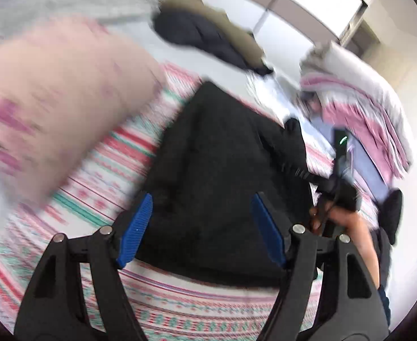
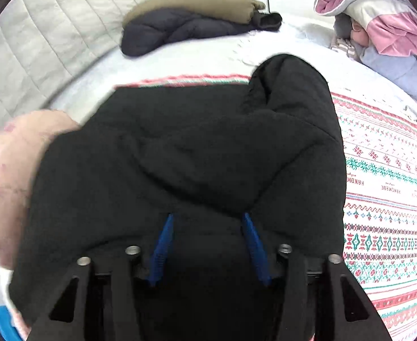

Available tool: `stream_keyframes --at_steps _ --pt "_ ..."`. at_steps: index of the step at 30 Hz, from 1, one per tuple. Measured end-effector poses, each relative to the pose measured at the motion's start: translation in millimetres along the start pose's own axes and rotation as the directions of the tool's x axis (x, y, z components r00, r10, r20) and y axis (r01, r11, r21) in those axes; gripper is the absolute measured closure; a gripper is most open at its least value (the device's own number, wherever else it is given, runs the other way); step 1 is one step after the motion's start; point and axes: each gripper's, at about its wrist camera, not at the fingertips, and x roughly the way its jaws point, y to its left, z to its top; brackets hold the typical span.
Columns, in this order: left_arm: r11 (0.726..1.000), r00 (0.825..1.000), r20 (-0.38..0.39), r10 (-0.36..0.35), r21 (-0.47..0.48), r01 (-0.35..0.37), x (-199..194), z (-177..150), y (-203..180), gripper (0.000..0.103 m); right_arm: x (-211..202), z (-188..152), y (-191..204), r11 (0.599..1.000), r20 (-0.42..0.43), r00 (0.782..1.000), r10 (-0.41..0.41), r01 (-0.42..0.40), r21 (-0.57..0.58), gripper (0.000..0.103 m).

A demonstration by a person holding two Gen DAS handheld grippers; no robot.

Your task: Fold large clothes

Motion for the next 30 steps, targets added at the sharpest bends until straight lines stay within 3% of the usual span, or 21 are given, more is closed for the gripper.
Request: stream_keyframes --at_steps 1,4,7,9,14,18,22,26,30 --pt "0.999 0.999 -0.038 -0.006 -0.031 0.004 12.7 -0.5 3.0 0.03 -10.1 -2.6 -1.1 0.999 0.022 1.0 0.022 -0.022 0.023 0.038" --pt "0.996 0.995 -0.052 0.083 -0.034 -0.085 29.7 1.1 7.1 0.03 -58.4 -27.5 -15.8 0.989 0.105 0.99 0.094 -0.105 0.107 0.03" --pt "0.984 0.981 -0.105 0.166 -0.043 -0.171 47.8 -0.4 17.4 0.03 -85.9 -54.3 -27.9 0.989 0.095 0.992 0.083 -0.093 0.111 0.028" --pt "0.984 0.983 -0.117 0.144 -0.089 -0.155 52.5 -6.1 27.1 0.03 -93.8 -73.0 -33.0 0.99 0.061 0.993 0.1 -0.105 0.095 0.028" --pt "0.985 0.98 -0.117 0.162 -0.046 -0.168 48.9 -8.4 26.6 0.03 -94.5 -93.7 -57.8 0.953 0.073 0.978 0.193 -0.205 0.222 0.027" --pt "0.985 0.981 -0.107 0.162 -0.047 -0.167 23.3 -6.5 26.3 0.029 -86.8 -94.5 -86.4 0.887 0.087 0.959 0.271 -0.284 0.364 0.025" --pt "0.973 0.975 -0.065 0.212 -0.076 -0.216 8.8 -3.8 38.6 0.025 -71.5 -95.2 -103.3 0.851 0.087 0.951 0.295 -0.303 0.429 0.024" --pt "0.982 0.976 -0.196 0.093 -0.141 -0.122 33.0 -13.7 51.9 0.024 -65.1 -110.6 -105.4 0.821 0.101 0.939 0.329 -0.337 0.46 0.023" --pt "0.961 0.976 -0.211 0.06 -0.252 -0.114 41.2 -24.3 66.1 0.013 -75.9 -123.6 -108.2 0.806 0.109 0.935 0.337 -0.346 0.48 0.023"
